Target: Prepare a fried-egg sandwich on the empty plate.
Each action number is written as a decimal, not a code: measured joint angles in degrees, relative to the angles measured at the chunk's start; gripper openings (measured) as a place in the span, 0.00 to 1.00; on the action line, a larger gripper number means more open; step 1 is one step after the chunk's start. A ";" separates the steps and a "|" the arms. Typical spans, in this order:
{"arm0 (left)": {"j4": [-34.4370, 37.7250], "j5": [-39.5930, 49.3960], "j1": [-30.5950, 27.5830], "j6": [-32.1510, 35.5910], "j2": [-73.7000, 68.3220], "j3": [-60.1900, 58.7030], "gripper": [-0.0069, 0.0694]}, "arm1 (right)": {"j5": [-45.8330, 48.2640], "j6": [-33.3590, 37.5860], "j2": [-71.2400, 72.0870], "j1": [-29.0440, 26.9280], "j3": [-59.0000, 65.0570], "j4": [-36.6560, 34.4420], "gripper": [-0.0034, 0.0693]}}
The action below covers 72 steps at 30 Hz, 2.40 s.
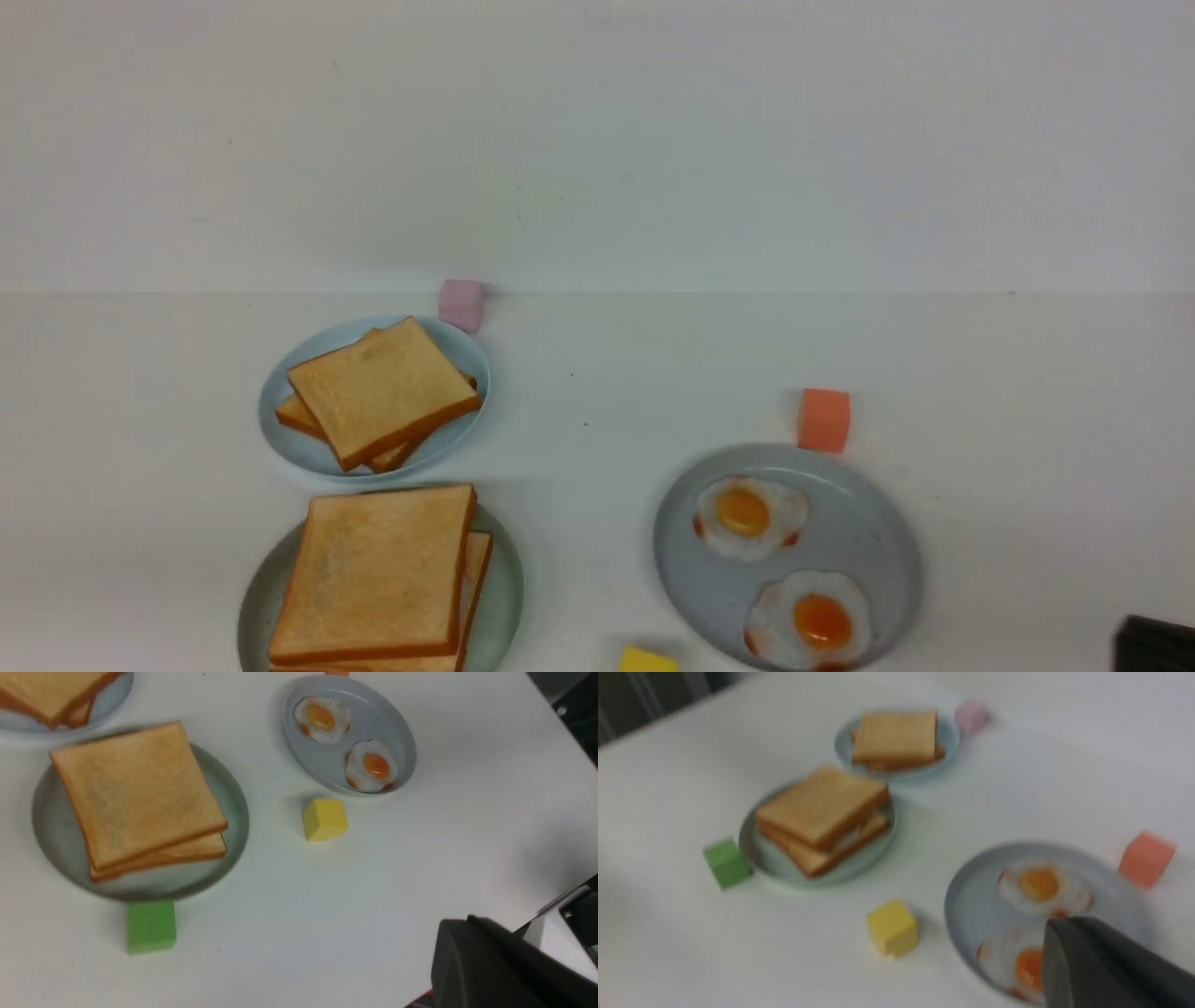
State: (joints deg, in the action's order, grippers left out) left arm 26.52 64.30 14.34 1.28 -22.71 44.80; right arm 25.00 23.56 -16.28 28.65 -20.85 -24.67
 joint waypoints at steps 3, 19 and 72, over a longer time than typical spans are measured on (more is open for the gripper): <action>0.83 0.00 0.00 -3.68 6.55 -5.53 0.07 | -0.85 0.20 6.03 0.00 1.58 0.12 0.04; 1.37 -1.04 0.00 -9.19 13.49 -10.44 0.07 | -0.89 0.39 12.28 0.00 2.41 -0.49 0.06; -37.39 -36.70 -14.54 -16.10 23.37 -45.60 0.11 | -0.78 0.60 12.28 0.00 2.41 -0.49 0.09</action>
State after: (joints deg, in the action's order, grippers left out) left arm -10.87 27.61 -0.20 -14.83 0.66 -0.80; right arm 24.22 24.16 -3.99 28.65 -18.43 -25.17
